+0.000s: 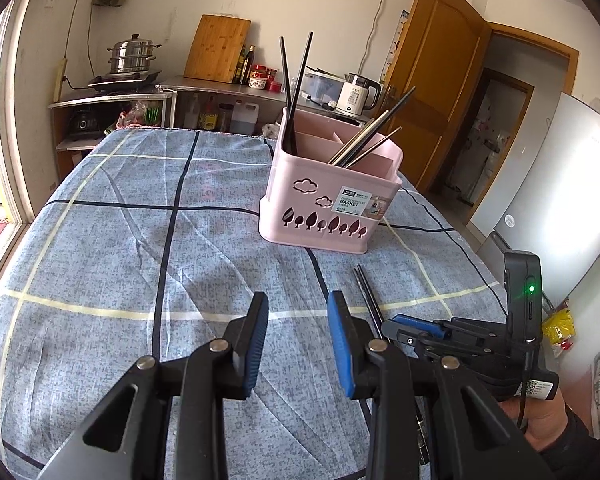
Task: Organize utensils
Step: 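Move the left tool to the last metal chopstick while the right tool approaches black ones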
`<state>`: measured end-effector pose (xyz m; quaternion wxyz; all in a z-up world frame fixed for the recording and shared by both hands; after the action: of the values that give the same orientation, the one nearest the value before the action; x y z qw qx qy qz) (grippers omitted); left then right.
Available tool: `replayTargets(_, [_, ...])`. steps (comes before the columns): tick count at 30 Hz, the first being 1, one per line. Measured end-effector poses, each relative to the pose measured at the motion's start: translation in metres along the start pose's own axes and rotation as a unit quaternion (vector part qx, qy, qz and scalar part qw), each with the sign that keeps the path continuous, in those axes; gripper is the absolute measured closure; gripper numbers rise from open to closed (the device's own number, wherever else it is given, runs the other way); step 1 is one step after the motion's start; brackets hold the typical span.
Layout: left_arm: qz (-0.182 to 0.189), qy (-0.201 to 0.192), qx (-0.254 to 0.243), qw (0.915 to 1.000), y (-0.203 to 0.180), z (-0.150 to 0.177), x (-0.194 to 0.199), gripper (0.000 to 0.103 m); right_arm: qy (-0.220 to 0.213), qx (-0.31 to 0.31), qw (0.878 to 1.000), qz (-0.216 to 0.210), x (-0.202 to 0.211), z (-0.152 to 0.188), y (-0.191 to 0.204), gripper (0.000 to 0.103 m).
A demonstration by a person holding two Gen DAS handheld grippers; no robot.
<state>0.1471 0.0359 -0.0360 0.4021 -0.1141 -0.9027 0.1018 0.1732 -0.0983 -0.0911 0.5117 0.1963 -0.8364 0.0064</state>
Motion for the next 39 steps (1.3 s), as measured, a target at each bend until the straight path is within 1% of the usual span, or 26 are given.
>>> replayTargets(9, [0.003,0.014,-0.001,0.9999,-0.007,0.004,-0.008,0.071,0.011,0.019,0.999,0.035,0.002,0.006,0.004,0.088])
replayTargets(11, [0.003,0.017,0.000,0.9998,-0.008,0.004,-0.009,0.071,0.014,0.022,0.999,0.037,0.002,0.008,0.005,0.088])
replayTargets(12, [0.004,0.019,0.000,0.9998,-0.009,0.005,-0.010,0.071,0.015,0.024,0.999,0.038,0.003,0.009,0.004,0.091])
replayTargets(14, [0.006,0.024,0.002,0.9997,-0.010,0.006,-0.011,0.071,0.017,0.030,0.999,0.036,0.005,0.012,0.003,0.092])
replayTargets(19, [0.016,0.039,0.000,0.9991,-0.017,0.008,-0.020,0.071,0.019,0.026,0.999,0.028,0.014,0.021,-0.014,0.093])
replayTargets(26, [0.028,0.079,-0.012,0.9964,-0.039,0.011,-0.045,0.071,0.019,-0.001,0.999,0.026,0.028,0.031,-0.045,0.093])
replayTargets(29, [0.028,0.096,-0.022,0.9947,-0.049,0.009,-0.059,0.071,0.016,-0.008,0.999,0.027,0.030,0.028,-0.052,0.092])
replayTargets(33, [0.023,0.114,-0.038,0.9925,-0.063,0.001,-0.082,0.071,0.002,-0.029,0.999,0.034,0.031,0.016,-0.062,0.092])
replayTargets(39, [0.012,0.142,-0.048,0.9886,-0.075,-0.008,-0.120,0.071,-0.005,-0.055,0.998,0.040,0.022,-0.004,-0.076,0.092])
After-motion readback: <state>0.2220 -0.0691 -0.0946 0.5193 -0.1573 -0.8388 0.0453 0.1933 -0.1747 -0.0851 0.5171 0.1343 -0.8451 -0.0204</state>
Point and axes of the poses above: each gripper's, at about its wrist camera, not at the fingertips, and x roughly against the way its jaws point, y to its left, z to its underside, the point moved 7 cm from there along -x, roughly the way its jaws point, and after that the axes turned 8 degrees about y, right-handed, at the moved point
